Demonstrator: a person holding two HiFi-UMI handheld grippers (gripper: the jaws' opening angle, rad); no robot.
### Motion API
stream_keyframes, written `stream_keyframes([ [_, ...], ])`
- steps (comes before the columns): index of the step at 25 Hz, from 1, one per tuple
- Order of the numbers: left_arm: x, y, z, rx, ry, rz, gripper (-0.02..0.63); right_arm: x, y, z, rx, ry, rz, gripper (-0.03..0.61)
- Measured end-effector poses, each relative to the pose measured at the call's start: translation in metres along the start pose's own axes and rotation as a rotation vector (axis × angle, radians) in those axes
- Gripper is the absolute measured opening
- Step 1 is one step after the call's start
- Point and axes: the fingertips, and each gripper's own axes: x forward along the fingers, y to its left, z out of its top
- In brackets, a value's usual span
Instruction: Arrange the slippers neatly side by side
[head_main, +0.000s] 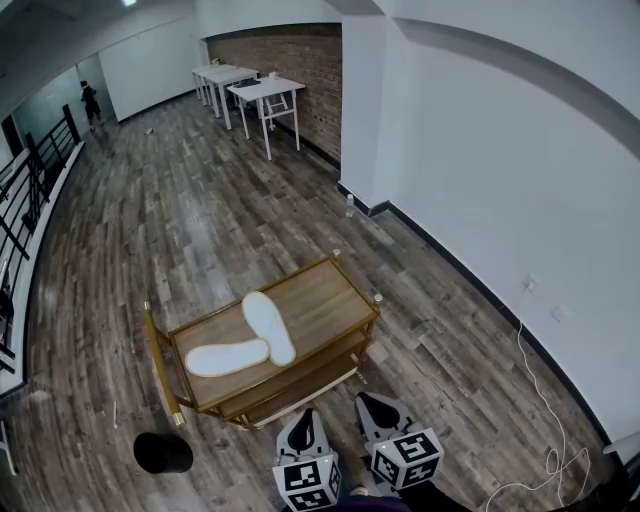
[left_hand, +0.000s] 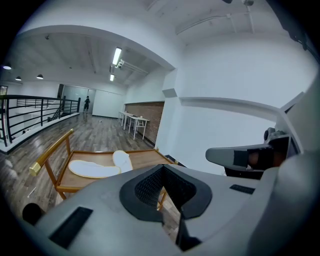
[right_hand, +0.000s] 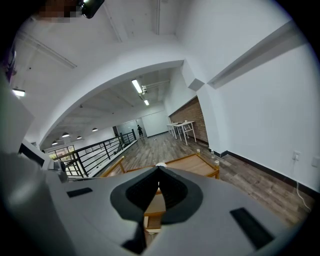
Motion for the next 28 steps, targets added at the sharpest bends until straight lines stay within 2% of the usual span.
stream_keyframes([
  [12,0.047,0.059,0.03,-0.049,-0.007,0.07,0.0,0.083,0.011,0.023,-0.051,0.045,0.065,-0.002],
  [28,0.029,0.139,0.041,-0.144,-0.056,0.268,0.0,0.142,0.061,0.031,-0.128,0.1,0.214,-0.002],
])
